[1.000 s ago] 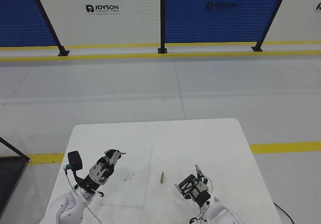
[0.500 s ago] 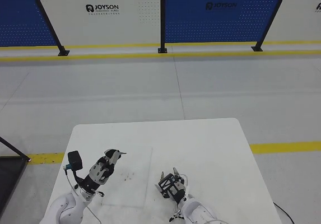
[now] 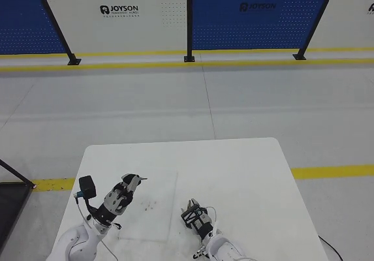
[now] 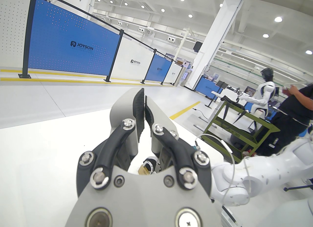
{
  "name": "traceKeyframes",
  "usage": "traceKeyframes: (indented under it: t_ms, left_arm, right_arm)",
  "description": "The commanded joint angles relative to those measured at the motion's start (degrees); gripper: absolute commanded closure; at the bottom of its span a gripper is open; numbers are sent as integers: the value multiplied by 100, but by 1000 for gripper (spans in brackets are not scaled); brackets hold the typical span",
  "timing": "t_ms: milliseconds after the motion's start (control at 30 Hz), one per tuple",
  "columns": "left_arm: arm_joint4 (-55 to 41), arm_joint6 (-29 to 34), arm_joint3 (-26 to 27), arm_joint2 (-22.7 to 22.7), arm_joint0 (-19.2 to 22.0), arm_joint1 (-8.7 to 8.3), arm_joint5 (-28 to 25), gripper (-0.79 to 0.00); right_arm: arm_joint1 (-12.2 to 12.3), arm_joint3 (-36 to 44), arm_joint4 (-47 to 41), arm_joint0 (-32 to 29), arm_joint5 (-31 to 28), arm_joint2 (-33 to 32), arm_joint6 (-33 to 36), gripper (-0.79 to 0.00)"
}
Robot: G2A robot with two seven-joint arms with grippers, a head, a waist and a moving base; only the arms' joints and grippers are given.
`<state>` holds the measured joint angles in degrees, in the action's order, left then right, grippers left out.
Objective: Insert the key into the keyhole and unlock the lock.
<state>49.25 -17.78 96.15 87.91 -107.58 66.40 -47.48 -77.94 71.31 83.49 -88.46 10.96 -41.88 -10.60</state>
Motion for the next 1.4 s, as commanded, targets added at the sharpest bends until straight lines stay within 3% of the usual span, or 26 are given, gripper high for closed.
traceKeyframes:
  t_ms: [0, 133, 400, 633, 733, 867, 1067, 1233, 1367]
  left_arm:
    - [0, 0, 0, 0, 0, 0, 0, 0]
    - [0, 0, 0, 0, 0, 0, 0, 0]
    - [0, 0, 0, 0, 0, 0, 0, 0]
    - [0, 0, 0, 0, 0, 0, 0, 0]
    - [0, 0, 0, 0, 0, 0, 0, 0]
    - [0, 0, 0, 0, 0, 0, 0, 0]
    - [-122, 28, 52, -55, 21, 7, 6, 0]
    - [-757, 18, 205, -267, 20, 36, -160, 0]
    - [-1429, -100, 168, -606, 20, 72, -670, 0]
  right_arm:
    - [-20, -19, -2, -3, 104, 10, -33, -323]
    - [-56, -60, -29, 21, 167, 25, -15, -246]
    - [-98, -110, -32, 33, 220, 17, -23, 0]
    - [-96, -8, -33, 2, 158, -59, -59, 0]
    - [-37, 301, -264, -105, -83, -297, -420, 0]
    - [122, 865, -856, -370, -1006, -851, -1141, 0]
    - [354, 1389, -1627, -745, -2876, -1609, -2174, 0]
    - [425, 1209, -2393, -625, -4499, -1838, -2561, 0]
    - [422, 877, -2853, -386, -5583, -1794, -2775, 0]
